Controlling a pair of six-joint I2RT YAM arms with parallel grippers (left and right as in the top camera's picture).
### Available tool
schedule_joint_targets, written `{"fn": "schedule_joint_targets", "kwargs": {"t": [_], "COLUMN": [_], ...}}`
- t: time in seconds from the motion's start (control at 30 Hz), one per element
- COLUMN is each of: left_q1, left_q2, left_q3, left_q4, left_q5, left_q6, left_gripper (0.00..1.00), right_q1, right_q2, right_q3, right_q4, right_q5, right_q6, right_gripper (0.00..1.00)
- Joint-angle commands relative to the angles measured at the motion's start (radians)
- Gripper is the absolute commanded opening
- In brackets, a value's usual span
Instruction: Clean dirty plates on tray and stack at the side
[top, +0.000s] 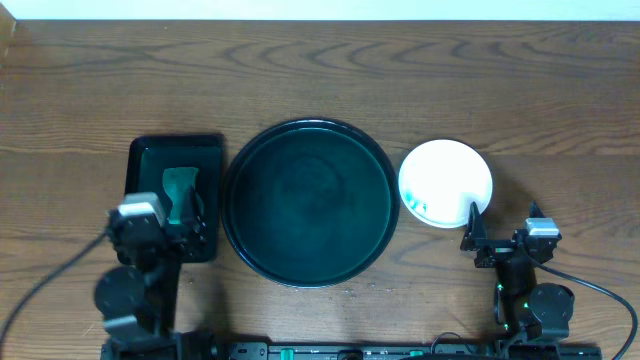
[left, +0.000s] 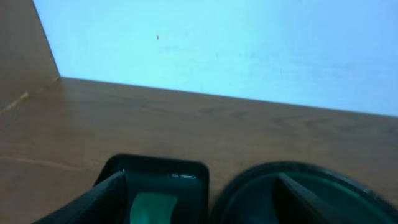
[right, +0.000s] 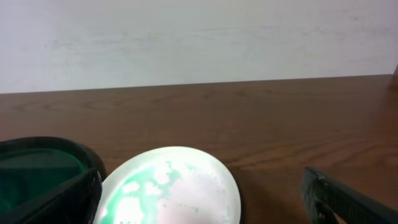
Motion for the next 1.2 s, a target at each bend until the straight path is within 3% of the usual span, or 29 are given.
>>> {"fn": "schedule_joint_targets", "kwargs": {"t": [0.0,0.27,0.57,1.17], "left_q1": [-0.023,-0.08,-0.08,-0.08], "left_q2": [-0.115,-0.253,-0.256,-0.253], "left_q3": [-0.123,-0.322,-0.426,-0.425], "left_q4": [0.048,0.16,0.182,0.183], "left_q5": [-0.023,-0.099,-0.104,-0.106], "left_q6": [0.053,0.083,0.082,0.083], "left_gripper": [0.74,0.74,0.74,0.74], "right_q1": [0.005,0.005,0.005,0.005], "right_q2": [-0.006,-0.006,-0.006,-0.006], "right_q3": [-0.002,-0.002,-0.002,-0.002], "right_q4": [-0.004,-0.004,-0.004,-0.004], "right_q5": [-0.006,-0.006,-0.006,-0.006], "right_q6": [0.011,0.011,0.011,0.011], "right_gripper": [0.99,0.99,0.99,0.99]}}
